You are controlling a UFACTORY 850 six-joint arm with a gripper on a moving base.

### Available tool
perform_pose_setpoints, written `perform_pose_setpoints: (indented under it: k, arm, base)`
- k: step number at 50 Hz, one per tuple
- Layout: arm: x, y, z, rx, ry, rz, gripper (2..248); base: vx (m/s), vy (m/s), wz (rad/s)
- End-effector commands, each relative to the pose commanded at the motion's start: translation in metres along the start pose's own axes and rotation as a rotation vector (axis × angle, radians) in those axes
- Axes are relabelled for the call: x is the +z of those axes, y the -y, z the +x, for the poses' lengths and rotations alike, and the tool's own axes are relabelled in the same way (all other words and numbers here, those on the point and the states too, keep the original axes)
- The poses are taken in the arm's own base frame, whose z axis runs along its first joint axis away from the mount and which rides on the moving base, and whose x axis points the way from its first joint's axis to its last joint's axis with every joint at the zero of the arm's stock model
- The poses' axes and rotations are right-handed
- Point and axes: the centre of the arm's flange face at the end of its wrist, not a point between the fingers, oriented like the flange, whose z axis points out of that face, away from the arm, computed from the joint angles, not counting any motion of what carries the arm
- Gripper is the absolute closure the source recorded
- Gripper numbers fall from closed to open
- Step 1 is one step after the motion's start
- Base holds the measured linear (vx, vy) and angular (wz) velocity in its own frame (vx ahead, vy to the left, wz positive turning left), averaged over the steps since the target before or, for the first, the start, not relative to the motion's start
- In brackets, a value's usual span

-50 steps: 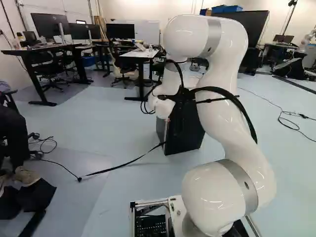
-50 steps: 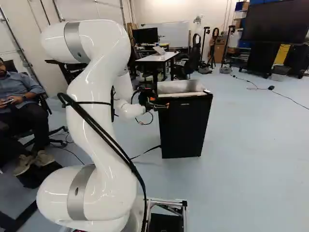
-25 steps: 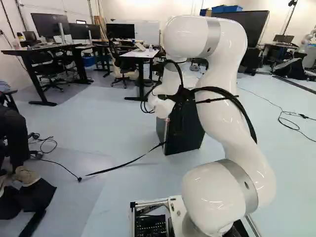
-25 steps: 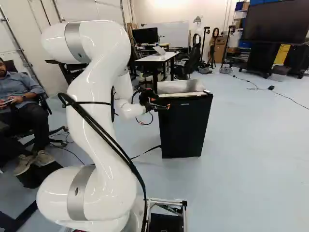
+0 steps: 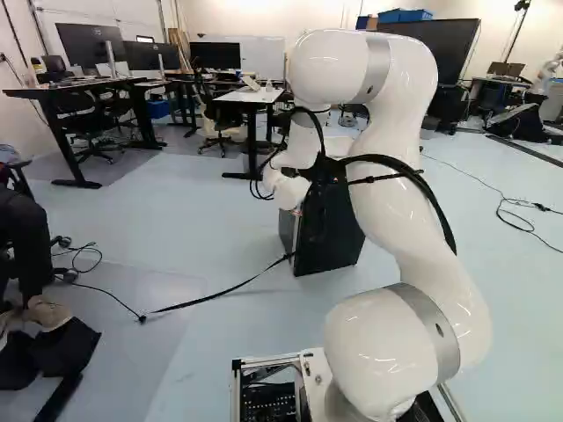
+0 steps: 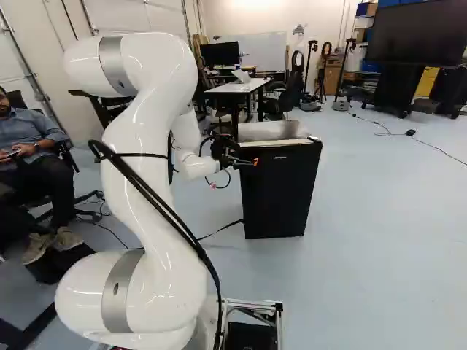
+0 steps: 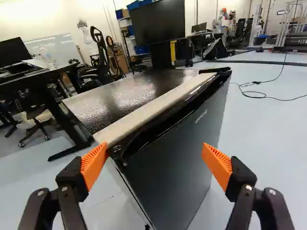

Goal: Open the fridge door

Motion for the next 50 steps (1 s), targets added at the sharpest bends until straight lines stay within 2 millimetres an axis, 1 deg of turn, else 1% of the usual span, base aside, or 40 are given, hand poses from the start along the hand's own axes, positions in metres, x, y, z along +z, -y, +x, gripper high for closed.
perform_pose_setpoints:
  k: [9, 16, 50]
  arm:
    - [-0.002, -0.006, 0.0, 0.015, 0.002, -0.047, 3]
    - [-0.01, -0.016, 0.001, 0.026, 0.008, -0.097, 3]
    - [-0.07, -0.09, 0.002, 0.081, 0.043, -0.433, 3]
  base:
    - [0.001, -0.001, -0.011]
    - [-0.008, -0.013, -0.017]
    - [0.0, 0.0, 0.0]
